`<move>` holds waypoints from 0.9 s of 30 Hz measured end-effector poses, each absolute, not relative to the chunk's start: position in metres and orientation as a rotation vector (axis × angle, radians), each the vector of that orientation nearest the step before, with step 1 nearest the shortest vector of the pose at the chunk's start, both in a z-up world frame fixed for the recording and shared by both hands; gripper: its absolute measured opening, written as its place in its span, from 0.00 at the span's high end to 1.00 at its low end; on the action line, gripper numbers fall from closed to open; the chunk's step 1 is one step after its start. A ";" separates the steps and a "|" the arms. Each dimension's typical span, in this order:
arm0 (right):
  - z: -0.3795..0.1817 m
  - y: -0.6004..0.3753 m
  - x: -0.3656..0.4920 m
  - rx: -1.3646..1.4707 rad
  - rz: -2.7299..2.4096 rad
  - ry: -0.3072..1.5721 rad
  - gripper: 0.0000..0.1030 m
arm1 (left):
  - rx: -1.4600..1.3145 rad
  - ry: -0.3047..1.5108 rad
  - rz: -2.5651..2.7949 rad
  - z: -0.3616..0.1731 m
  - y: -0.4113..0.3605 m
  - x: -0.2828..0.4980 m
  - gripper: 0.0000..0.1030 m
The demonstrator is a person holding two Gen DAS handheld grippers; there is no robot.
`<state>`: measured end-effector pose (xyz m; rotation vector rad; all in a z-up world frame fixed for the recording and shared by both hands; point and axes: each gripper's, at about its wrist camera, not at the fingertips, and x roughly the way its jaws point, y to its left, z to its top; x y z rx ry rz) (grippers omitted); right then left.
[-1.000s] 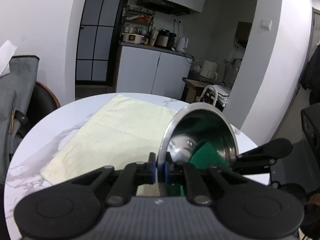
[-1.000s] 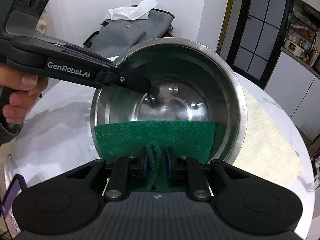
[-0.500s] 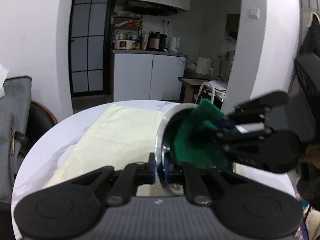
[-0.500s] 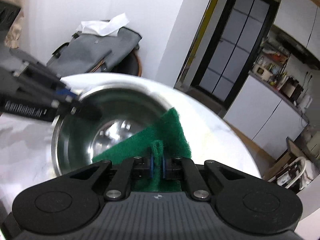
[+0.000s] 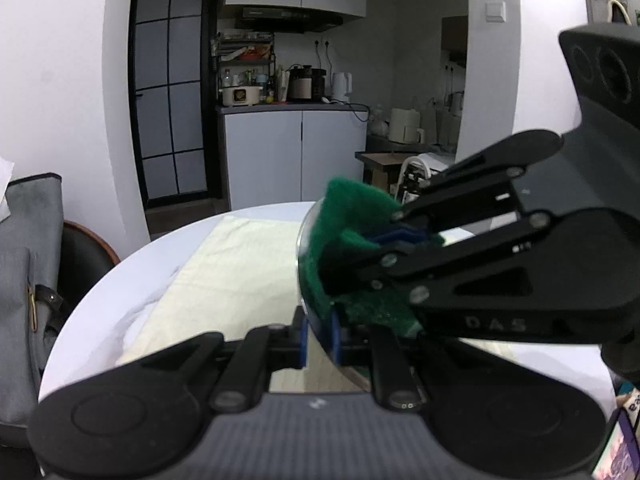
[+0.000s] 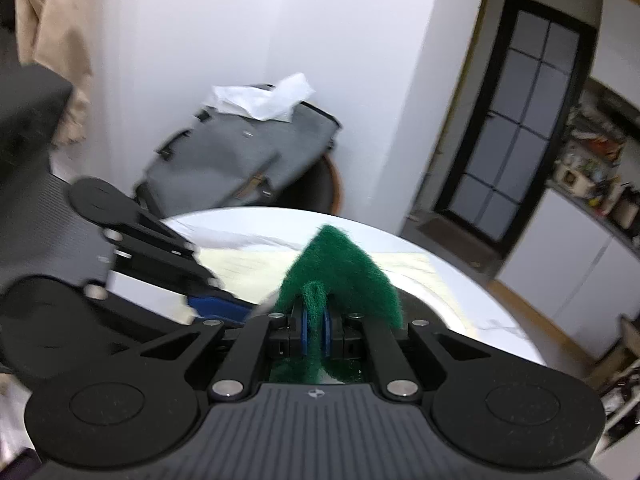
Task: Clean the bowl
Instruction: 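Hold the bowl tilted with the left gripper while the right gripper scrubs its inside with the pad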
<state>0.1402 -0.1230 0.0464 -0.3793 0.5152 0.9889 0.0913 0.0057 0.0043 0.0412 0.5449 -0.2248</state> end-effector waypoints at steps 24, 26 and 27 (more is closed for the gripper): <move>-0.012 -0.143 0.157 -0.726 0.895 0.682 0.93 | -0.012 0.543 -0.218 -0.001 0.005 0.085 0.88; -0.015 -0.139 0.149 -0.732 0.929 0.698 0.93 | -0.013 0.549 -0.223 -0.001 0.004 0.084 0.90; -0.015 -0.137 0.147 -0.727 0.943 0.702 0.93 | -0.013 0.552 -0.225 -0.002 0.004 0.084 0.91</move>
